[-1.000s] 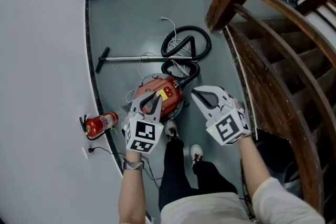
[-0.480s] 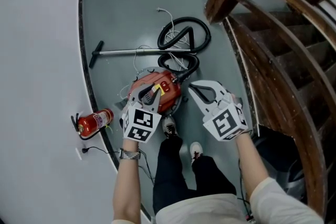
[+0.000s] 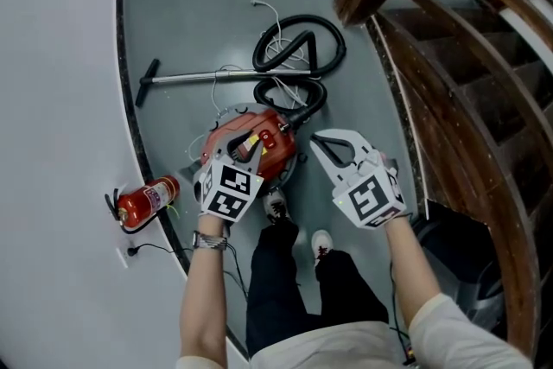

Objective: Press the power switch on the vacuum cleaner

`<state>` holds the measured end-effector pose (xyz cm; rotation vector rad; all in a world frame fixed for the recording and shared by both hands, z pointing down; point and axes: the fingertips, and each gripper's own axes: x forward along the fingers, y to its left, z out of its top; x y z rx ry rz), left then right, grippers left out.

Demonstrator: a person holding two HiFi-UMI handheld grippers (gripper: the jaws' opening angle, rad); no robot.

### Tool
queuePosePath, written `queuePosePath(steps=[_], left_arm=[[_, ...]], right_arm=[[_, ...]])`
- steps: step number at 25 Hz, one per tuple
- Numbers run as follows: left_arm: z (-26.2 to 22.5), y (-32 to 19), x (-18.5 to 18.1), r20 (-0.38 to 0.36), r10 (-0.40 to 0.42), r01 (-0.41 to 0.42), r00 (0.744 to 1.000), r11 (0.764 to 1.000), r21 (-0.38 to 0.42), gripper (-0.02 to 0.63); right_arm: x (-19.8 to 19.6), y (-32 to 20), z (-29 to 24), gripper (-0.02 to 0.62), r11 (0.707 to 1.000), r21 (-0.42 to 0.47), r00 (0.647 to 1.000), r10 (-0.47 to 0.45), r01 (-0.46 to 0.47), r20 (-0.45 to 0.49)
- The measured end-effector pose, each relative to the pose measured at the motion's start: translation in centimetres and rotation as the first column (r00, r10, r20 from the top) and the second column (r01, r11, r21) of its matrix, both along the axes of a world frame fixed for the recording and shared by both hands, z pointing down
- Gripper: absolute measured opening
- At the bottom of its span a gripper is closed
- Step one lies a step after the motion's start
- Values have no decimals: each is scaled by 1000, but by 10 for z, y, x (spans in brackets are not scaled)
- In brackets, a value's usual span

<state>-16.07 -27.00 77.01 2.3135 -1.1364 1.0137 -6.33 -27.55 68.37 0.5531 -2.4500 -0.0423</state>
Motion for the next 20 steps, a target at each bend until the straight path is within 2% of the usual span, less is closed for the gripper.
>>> queuePosePath(steps=[5, 10, 15, 20], left_arm=[[24, -6, 7, -16, 3, -4, 1000, 999, -36, 83], [61, -6, 7, 52, 50, -45, 997, 995, -87, 83], [81, -11, 16, 14, 41, -39, 999, 989, -144, 83], [99, -15, 18, 73, 66, -53, 995, 983, -175, 83]], right_arm=[[-2, -2, 18, 29, 1000, -8, 1000, 1, -2, -16], [-3, -2, 32, 29, 999, -29, 1000, 17, -17, -11], [3, -1, 49, 29, 998, -58, 999, 37, -39, -20], [5, -1, 60, 28, 995, -84, 998, 52, -54, -22]])
